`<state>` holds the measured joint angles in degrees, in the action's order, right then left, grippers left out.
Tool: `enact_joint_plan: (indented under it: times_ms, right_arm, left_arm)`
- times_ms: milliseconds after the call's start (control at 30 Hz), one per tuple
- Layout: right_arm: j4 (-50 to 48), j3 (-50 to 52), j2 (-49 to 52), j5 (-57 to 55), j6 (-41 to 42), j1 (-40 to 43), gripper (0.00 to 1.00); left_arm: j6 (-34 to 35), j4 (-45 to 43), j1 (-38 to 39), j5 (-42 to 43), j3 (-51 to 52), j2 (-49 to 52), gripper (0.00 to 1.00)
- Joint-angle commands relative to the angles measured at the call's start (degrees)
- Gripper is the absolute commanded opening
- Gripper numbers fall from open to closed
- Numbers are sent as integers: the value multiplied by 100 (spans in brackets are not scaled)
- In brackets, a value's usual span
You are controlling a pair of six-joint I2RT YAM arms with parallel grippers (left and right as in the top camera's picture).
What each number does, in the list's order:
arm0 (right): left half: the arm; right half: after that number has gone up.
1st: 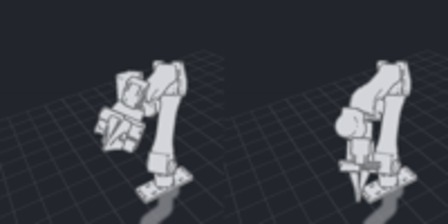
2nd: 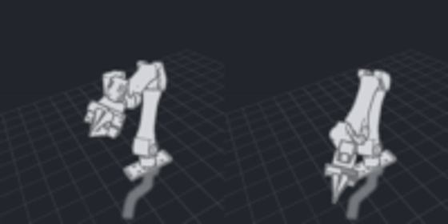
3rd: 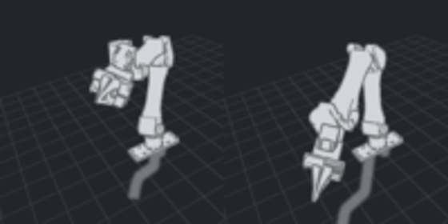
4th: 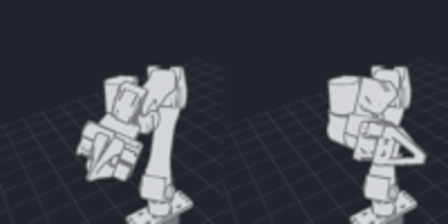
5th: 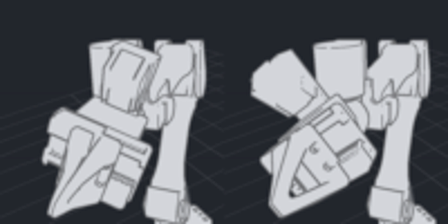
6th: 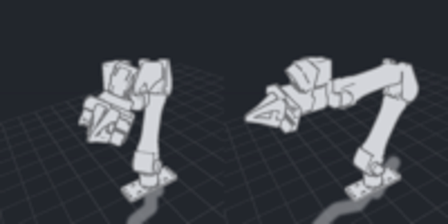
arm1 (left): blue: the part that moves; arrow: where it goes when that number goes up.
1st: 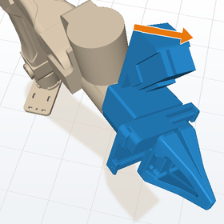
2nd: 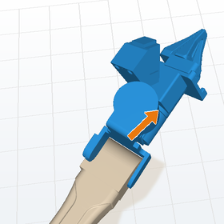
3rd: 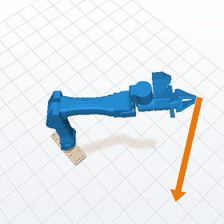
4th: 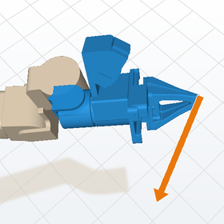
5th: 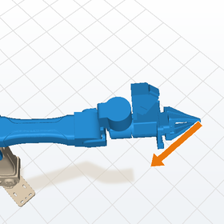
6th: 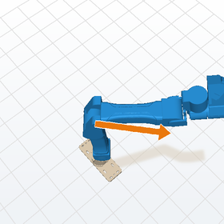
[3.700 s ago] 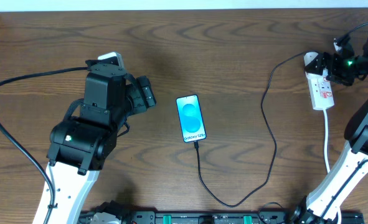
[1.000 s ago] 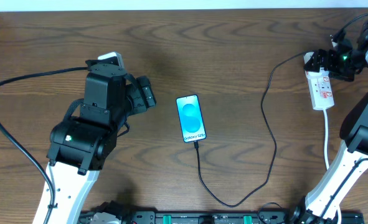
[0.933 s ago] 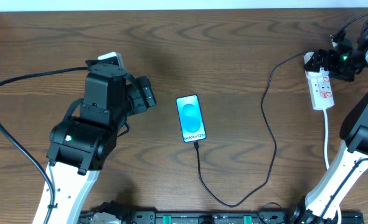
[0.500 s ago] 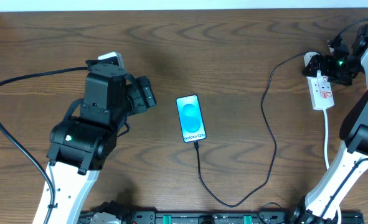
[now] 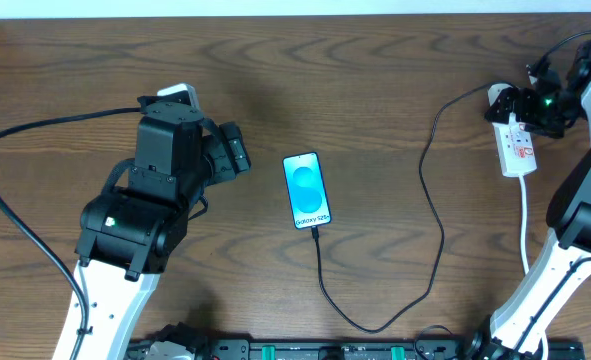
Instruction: Plug charger to phone and switch on socket
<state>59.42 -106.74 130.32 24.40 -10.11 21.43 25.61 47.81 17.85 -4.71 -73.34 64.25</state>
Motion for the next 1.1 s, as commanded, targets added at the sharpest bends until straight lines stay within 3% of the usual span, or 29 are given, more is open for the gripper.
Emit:
enact_joint_plan:
  times_ms: [0, 200, 333, 567, 800, 1067]
  right_arm:
    - [76, 262, 247, 1362, -103, -234, 99]
    - [96, 262, 247, 1322, -98, -234, 99]
    - [63, 184, 243, 245, 503, -225, 99]
    - [562, -337, -94, -603, 1237, -48, 99]
    - [1005, -400, -1290, -1248, 1917, -15, 99]
    - [1462, -400, -3110, -1034, 1930, -85, 99]
  left_arm:
    - [-50, 15, -20, -92, -24, 11, 89]
    - [-50, 15, -20, -92, -24, 11, 89]
    - [-50, 15, -20, -92, -24, 11, 89]
    - [-50, 15, -20, -92, -24, 11, 89]
    - [-50, 15, -20, -92, -24, 11, 89]
    - [-50, 15, -20, -92, -24, 11, 89]
